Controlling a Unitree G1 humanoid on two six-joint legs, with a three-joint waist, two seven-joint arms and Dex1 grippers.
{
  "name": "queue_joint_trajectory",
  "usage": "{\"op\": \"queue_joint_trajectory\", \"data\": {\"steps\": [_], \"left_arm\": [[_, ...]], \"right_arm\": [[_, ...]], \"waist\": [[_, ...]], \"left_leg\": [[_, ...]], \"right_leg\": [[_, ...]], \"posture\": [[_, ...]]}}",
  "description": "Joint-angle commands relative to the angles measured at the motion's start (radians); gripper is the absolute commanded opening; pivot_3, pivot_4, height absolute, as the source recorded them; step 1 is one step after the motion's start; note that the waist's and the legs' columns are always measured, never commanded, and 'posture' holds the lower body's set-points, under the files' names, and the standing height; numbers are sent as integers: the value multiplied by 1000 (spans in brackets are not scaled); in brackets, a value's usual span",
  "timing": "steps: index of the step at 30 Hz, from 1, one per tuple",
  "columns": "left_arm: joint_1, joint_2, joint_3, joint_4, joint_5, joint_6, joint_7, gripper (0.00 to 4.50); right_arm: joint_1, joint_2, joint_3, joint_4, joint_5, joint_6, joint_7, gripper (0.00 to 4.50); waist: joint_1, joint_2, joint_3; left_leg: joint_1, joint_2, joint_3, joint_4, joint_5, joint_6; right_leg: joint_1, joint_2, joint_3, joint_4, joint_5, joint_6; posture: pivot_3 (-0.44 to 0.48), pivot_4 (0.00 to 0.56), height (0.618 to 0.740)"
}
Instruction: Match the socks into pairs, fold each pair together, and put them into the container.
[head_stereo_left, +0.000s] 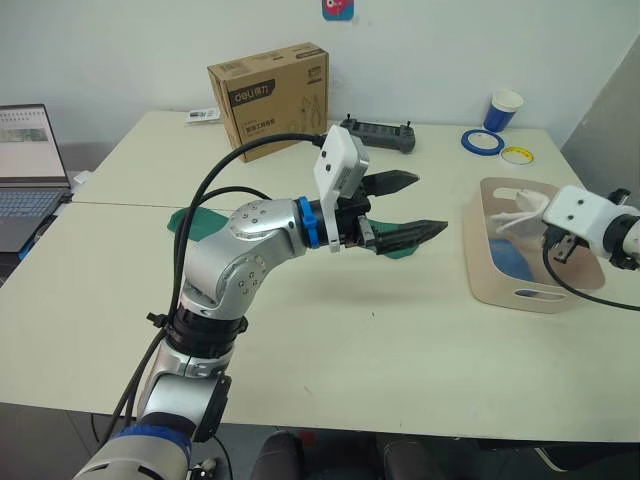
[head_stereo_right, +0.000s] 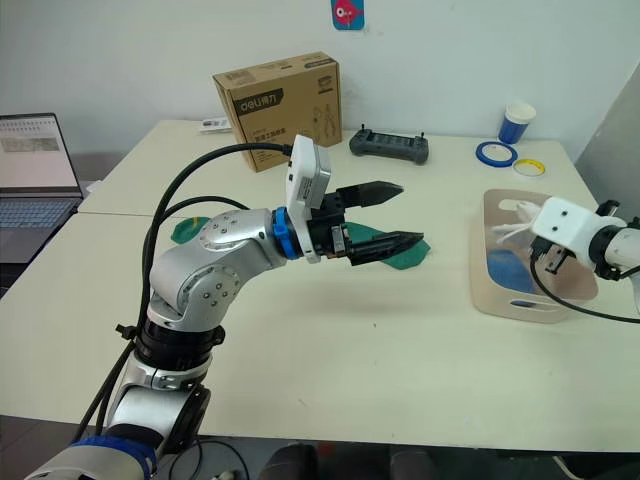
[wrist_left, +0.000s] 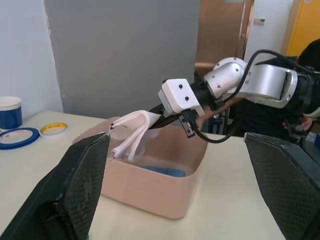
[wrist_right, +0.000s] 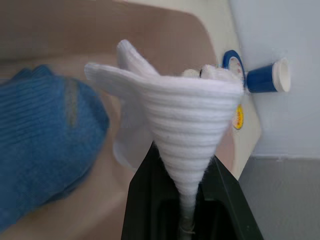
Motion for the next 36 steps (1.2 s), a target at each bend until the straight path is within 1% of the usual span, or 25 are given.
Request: {"op": "queue_joint_trajectory", "data": {"steps": [1,6,8,10,11,14,16,19,24,26,28,31,36], "left_arm": [[0,4,1,-44,10,-7,-1,4480],[0,2,3,-47,13,-2,1,4480],[6,12,-3,-54,14,2,-11,4480],[13,21,-5,-59,11,10,-21,4500],[15,23,-4,-61,9,15,-24,4500],[19,27,-2,-66,1,27,-37,4500],[18,29,1,-62,-4,30,-46,4500],[15,33,5,-47,6,23,-57,4500],[15,29,8,-43,9,23,-63,4500],[18,27,6,-43,11,21,-64,4500],[20,25,4,-44,12,19,-64,4500],[22,19,-2,-53,10,20,-64,4500],[17,16,-5,-49,16,16,-65,4500]], "right_arm": [[-13,-14,42,1,-49,-53,88,0],[-18,1,55,7,-58,-55,156,0],[-42,15,62,26,-54,-58,189,0],[-75,22,62,49,-60,-60,208,652],[-84,24,60,52,-57,-52,223,869],[-96,21,57,51,-48,-46,271,1886],[-106,2,52,35,-24,-30,342,2696],[-140,-26,35,12,18,18,456,3717],[-244,-47,17,25,53,83,546,3717],[-319,-40,14,68,43,92,532,3717],[-354,-28,19,105,24,83,502,3717],[-318,-11,28,134,19,48,478,3115],[-268,12,59,192,-21,-24,448,1323]], "waist": [[1,0,0],[2,0,0],[2,0,0],[1,0,0],[0,1,0],[2,1,0],[3,1,0],[3,1,1],[2,1,1],[0,2,1],[1,2,1],[3,2,1],[14,3,1]], "left_leg": [[0,0,0,1,0,0],[-1,0,0,5,0,0],[-1,0,0,5,0,0],[-1,0,0,5,0,0],[-1,0,0,5,0,0],[-1,0,0,5,0,0],[-1,0,0,5,0,0],[-1,-1,0,5,0,0],[-1,0,0,5,0,0],[0,0,0,5,0,0],[0,-1,0,5,0,0],[0,0,0,5,0,0],[-1,-1,1,5,0,0]], "right_leg": [[0,0,0,0,0,0],[1,-1,0,0,1,2],[2,-1,0,0,2,3],[2,-1,0,0,2,3],[2,-1,0,0,2,3],[2,-1,0,1,2,3],[2,-1,0,1,2,3],[2,-1,0,1,2,3],[2,-1,0,1,2,3],[2,-1,0,1,2,3],[1,-2,0,1,2,3],[2,-2,-1,1,2,3],[2,-3,0,1,3,3]], "posture": [[0,150,740],[0,150,740],[0,150,740],[0,150,740],[0,150,740],[0,150,740],[0,150,740],[0,150,740],[0,150,740],[0,150,740],[0,150,740],[0,150,740],[0,150,740]]}}
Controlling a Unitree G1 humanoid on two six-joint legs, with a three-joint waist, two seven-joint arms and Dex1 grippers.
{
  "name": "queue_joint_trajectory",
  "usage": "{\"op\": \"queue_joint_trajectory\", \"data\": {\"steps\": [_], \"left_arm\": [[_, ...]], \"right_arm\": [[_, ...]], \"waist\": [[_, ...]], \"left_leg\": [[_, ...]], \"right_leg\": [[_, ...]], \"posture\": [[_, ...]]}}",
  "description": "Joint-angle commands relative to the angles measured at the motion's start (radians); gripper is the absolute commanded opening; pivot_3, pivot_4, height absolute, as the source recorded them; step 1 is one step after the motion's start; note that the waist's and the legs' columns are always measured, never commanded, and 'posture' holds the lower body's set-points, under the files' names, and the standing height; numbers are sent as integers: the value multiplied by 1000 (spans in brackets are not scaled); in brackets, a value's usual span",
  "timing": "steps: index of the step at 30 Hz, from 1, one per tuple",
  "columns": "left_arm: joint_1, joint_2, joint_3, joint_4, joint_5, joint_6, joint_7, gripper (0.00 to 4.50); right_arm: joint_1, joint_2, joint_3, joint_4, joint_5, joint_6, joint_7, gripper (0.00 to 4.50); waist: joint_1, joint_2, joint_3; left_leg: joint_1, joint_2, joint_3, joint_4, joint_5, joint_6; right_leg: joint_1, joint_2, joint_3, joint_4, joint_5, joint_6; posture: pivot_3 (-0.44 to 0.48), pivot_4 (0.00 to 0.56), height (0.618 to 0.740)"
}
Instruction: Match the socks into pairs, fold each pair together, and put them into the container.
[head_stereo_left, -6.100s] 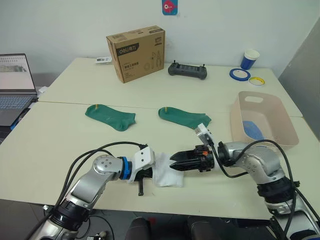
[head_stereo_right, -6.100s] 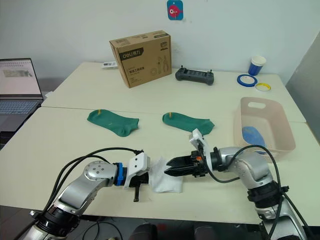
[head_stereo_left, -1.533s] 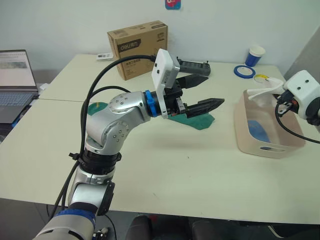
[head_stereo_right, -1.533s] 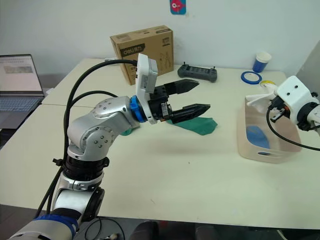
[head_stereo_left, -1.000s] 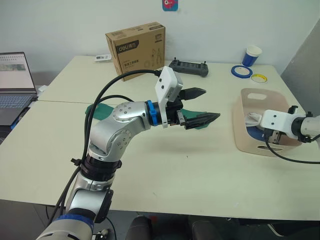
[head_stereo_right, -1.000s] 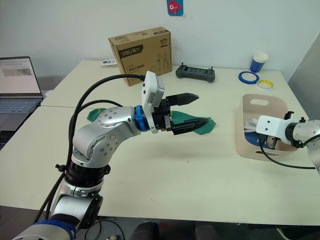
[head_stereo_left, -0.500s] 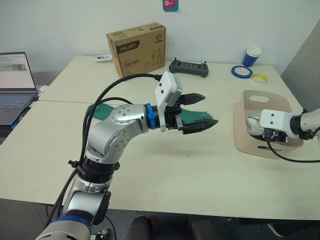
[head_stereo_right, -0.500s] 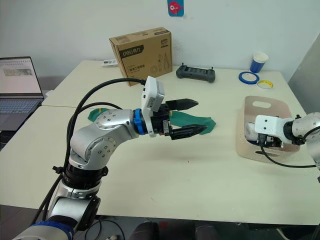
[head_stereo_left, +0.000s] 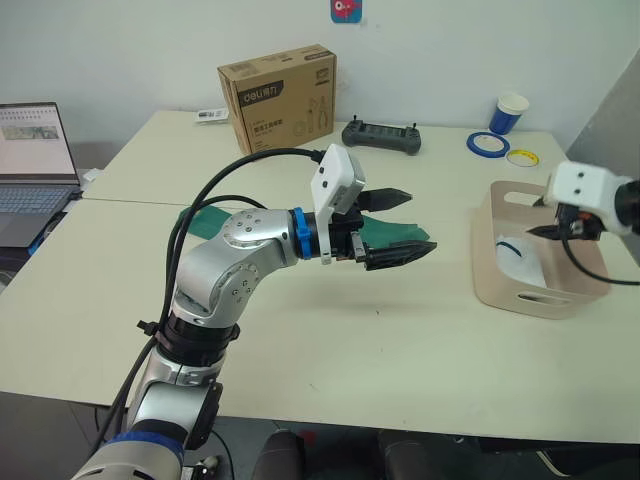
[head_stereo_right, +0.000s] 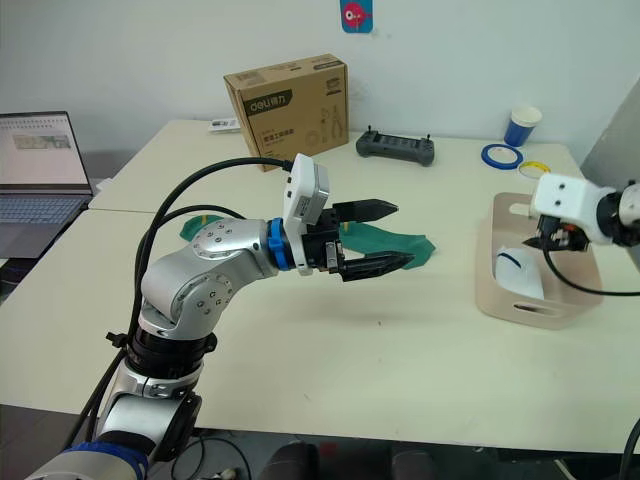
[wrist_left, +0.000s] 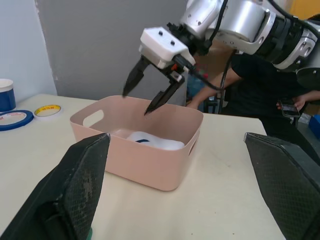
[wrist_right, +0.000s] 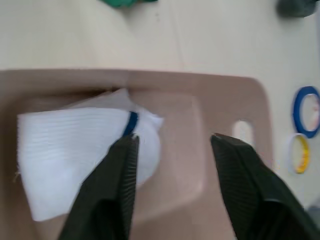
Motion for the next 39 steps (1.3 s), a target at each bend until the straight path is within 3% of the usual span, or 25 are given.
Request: {"op": "queue_joint_trajectory", "data": {"steps": [1,4,12,24,27,30,33,39], "left_arm": [[-11,-5,-2,-26,3,-18,-8,4500],[-14,-5,-5,-26,4,-15,-11,4500],[-16,-5,-9,-21,14,-16,-15,4500],[7,31,22,-18,27,-15,-22,4500],[36,77,41,-30,22,-12,-38,4500],[106,170,95,-35,55,-48,-45,4500],[170,202,168,-31,78,-80,16,4500],[382,226,288,-94,110,-115,113,4500]], "right_arm": [[18,3,4,40,-41,-64,-33,980],[30,37,33,92,-79,-100,-59,27],[15,136,72,228,-127,-167,-107,27],[-112,53,-8,167,-87,-112,-29,27],[-152,60,-43,133,-57,-58,-28,27],[-186,159,-151,35,96,71,-68,27],[-120,283,-232,-162,234,209,-132,526],[145,495,-284,-550,341,387,-359,2495]], "waist": [[3,0,0],[2,0,0],[3,1,0],[1,1,0],[0,1,0],[-13,1,0],[-24,1,0],[-6,0,0]], "left_leg": [[0,0,0,0,0,0],[0,0,0,0,0,0],[0,0,-1,1,0,0],[1,0,-1,1,0,0],[2,0,-1,1,0,0],[3,0,0,1,0,0],[3,1,-1,1,0,0],[2,2,-4,1,0,0]], "right_leg": [[0,0,0,0,0,0],[0,0,0,0,0,0],[0,0,0,3,0,0],[-1,0,0,6,0,0],[0,1,0,7,0,0],[-1,1,1,8,0,-1],[-1,1,0,11,0,-1],[-1,2,-3,14,0,-1]], "posture": [[0,150,740],[0,150,740],[0,150,740],[0,150,740],[0,150,740],[0,150,740],[0,150,740],[0,150,740]]}}
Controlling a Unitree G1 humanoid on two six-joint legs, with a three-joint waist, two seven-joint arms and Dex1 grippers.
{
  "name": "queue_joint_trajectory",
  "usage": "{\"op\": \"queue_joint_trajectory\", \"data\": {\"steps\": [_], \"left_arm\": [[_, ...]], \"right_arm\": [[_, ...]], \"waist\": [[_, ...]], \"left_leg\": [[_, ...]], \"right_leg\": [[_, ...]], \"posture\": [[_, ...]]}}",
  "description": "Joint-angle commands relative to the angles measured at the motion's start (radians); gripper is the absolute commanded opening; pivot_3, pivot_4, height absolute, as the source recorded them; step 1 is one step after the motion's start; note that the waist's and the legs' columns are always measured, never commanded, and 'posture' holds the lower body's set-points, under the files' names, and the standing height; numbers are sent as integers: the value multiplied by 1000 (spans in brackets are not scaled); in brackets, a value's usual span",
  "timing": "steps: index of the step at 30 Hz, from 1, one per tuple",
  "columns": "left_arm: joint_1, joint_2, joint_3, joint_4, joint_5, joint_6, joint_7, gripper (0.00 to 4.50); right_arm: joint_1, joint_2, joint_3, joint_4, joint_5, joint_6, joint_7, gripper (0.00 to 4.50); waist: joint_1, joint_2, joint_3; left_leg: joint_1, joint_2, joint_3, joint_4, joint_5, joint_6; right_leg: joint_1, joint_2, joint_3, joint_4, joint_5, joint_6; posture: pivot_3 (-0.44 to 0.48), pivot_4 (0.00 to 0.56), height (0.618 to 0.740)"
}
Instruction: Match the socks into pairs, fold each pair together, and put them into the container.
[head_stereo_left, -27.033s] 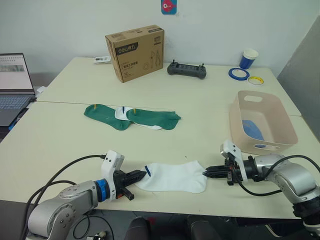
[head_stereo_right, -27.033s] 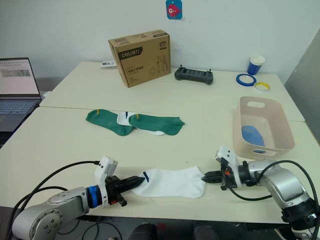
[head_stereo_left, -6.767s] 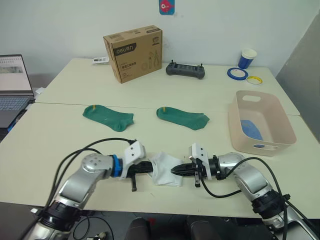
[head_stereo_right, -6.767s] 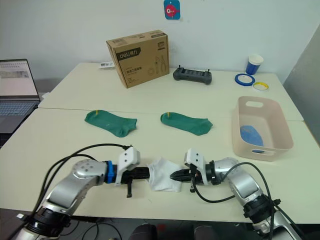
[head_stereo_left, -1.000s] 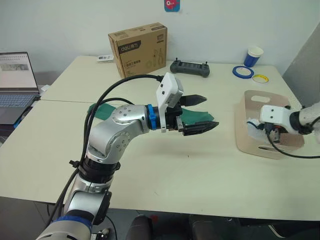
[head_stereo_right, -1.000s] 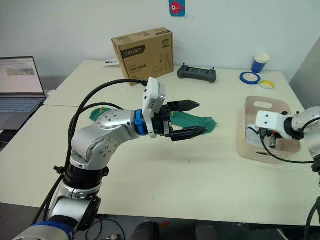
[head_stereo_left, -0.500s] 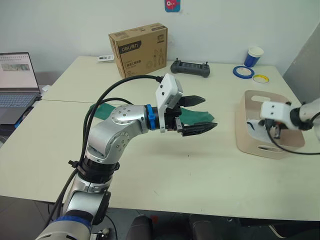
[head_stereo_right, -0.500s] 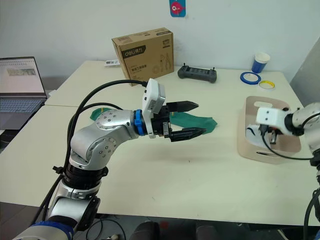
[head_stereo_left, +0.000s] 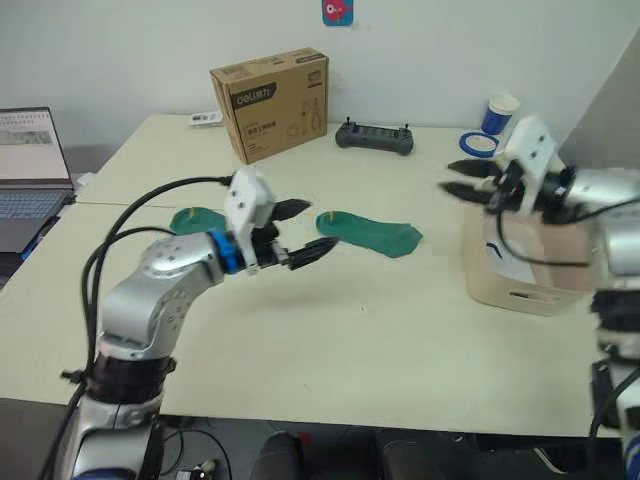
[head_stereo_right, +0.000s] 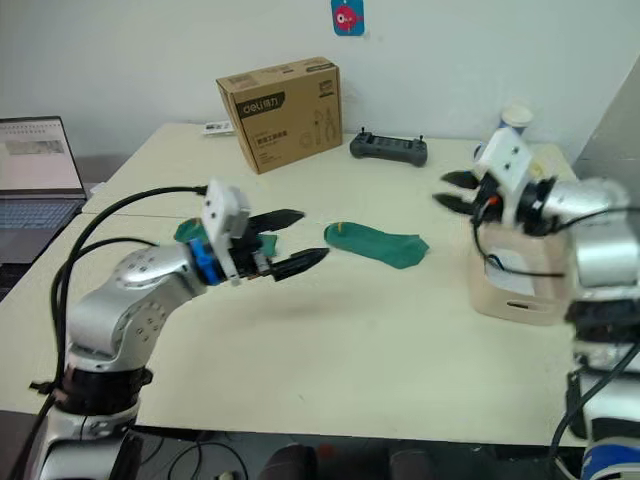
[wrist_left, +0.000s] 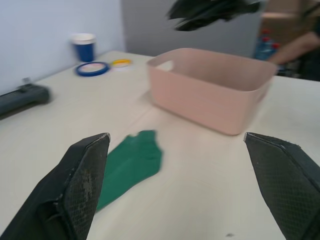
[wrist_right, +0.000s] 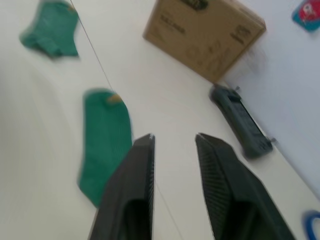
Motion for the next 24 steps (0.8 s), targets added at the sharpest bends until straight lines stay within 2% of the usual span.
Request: {"op": "queue_joint_trajectory", "data": {"steps": [1,3,5,6,11,14,19,24], "left_arm": [[97,4,68,-74,21,-40,57,4500],[227,-22,93,-102,70,-77,125,4500],[329,-67,105,-129,99,-115,186,4500],[370,-93,109,-140,113,-135,214,4500],[535,-179,73,-168,195,-257,285,4500],[639,-232,102,-171,211,-333,317,4500],[780,-243,109,-179,201,-411,280,4500],[793,-239,131,-152,185,-456,276,4500]], "right_arm": [[96,82,-32,-205,48,86,-147,2787],[221,208,-5,-292,34,75,-278,3531],[336,252,41,-333,-16,19,-333,4274],[385,260,58,-346,-40,-5,-354,4469],[586,266,115,-351,-113,-111,-424,4469],[697,302,80,-367,-104,-137,-488,4469],[756,344,28,-410,-94,-116,-573,4469],[799,363,40,-463,-82,-100,-596,4469]], "waist": [[8,0,0],[11,0,0],[13,-1,-2],[15,-1,-2],[17,-3,-3],[14,-4,-7],[-1,-5,-7],[-7,-8,-9]], "left_leg": [[0,0,1,1,0,0],[-1,-1,2,1,0,0],[0,-1,2,0,0,0],[0,-1,2,0,0,0],[0,-2,4,1,1,-1],[1,-1,5,0,1,-1],[5,1,5,-2,1,-1],[8,1,5,-2,0,-1]], "right_leg": [[0,0,0,0,0,0],[-1,-2,2,0,0,0],[-1,-2,2,-1,0,0],[-1,-2,2,0,0,0],[-1,-3,3,-2,-1,0],[0,-2,3,-2,-4,2],[0,-1,3,1,-6,-2],[2,-1,3,1,-10,-9]], "posture": [[0,150,740],[0,150,740],[0,150,740],[0,150,740],[0,150,740],[0,150,740],[0,150,740],[0,150,740]]}}
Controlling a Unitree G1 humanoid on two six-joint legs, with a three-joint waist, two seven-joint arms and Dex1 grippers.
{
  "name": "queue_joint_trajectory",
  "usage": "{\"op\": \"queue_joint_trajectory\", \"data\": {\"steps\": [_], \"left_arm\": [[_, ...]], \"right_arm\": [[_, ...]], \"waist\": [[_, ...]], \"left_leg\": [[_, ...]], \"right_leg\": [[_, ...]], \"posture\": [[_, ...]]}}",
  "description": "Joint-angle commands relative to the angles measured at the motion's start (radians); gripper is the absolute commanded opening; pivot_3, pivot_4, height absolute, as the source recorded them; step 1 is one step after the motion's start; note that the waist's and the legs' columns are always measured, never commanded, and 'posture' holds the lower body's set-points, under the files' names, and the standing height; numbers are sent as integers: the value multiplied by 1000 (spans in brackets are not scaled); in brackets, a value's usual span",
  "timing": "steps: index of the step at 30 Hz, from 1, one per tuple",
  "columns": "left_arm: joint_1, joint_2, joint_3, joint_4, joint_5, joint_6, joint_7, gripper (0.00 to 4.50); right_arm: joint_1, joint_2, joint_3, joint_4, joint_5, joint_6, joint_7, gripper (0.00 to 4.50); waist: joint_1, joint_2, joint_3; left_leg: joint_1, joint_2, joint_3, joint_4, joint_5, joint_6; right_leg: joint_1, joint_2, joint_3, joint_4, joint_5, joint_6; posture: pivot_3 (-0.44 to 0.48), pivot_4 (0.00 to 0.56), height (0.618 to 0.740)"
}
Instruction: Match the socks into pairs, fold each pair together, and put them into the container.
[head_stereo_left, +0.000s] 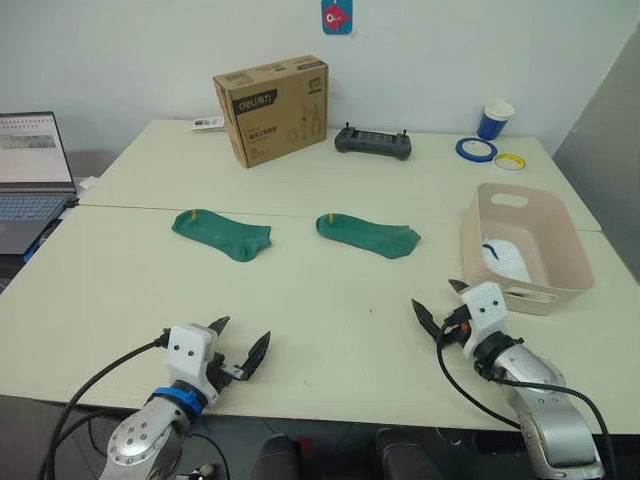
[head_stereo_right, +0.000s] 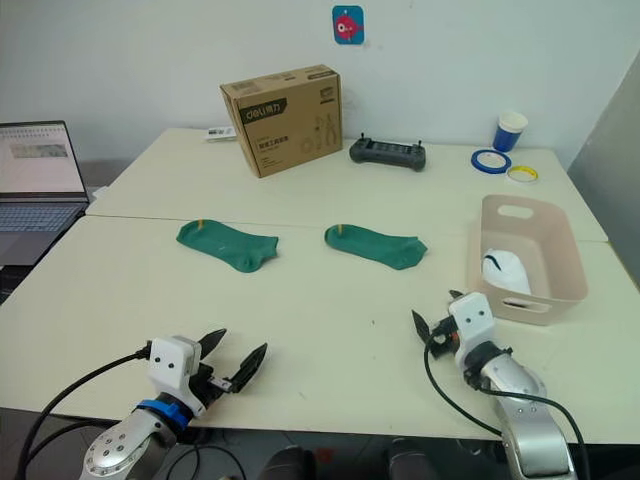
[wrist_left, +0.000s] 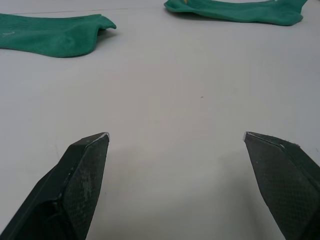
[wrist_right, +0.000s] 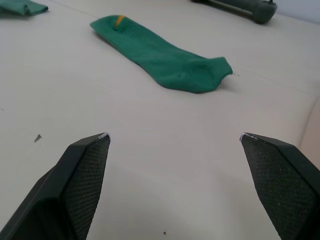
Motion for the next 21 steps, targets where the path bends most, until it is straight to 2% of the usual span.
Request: {"op": "queue_joint_trajectory", "data": {"steps": [1,9,15,17,21], "left_arm": [[-13,2,39,-7,-16,-46,-4,4500],[-35,6,40,41,-16,-68,-30,4500],[-270,111,81,196,14,-40,-25,4500],[-412,174,60,332,52,-29,-44,4500],[-628,230,-22,583,111,-28,-112,4500]], "right_arm": [[7,8,-1,-58,18,1,-21,4469],[-52,-8,19,-52,48,25,5,4469],[-256,-84,72,-21,153,112,168,4469],[-344,-127,110,-1,205,159,273,4469],[-450,-137,120,30,249,200,303,4469]], "waist": [[-1,-1,0],[-4,-1,0],[-5,-3,0],[-4,-2,0],[-2,-3,0]], "left_leg": [[0,0,0,0,0,0],[0,0,1,0,0,0],[1,0,-1,0,0,0],[1,0,-1,0,0,0],[1,1,-4,-1,0,0]], "right_leg": [[1,0,0,0,0,0],[1,0,0,0,0,0],[1,2,0,0,2,0],[3,2,0,0,3,4],[3,6,-2,0,4,6]], "posture": [[0,150,740],[0,150,740],[0,150,740],[0,150,740],[0,150,740]]}}
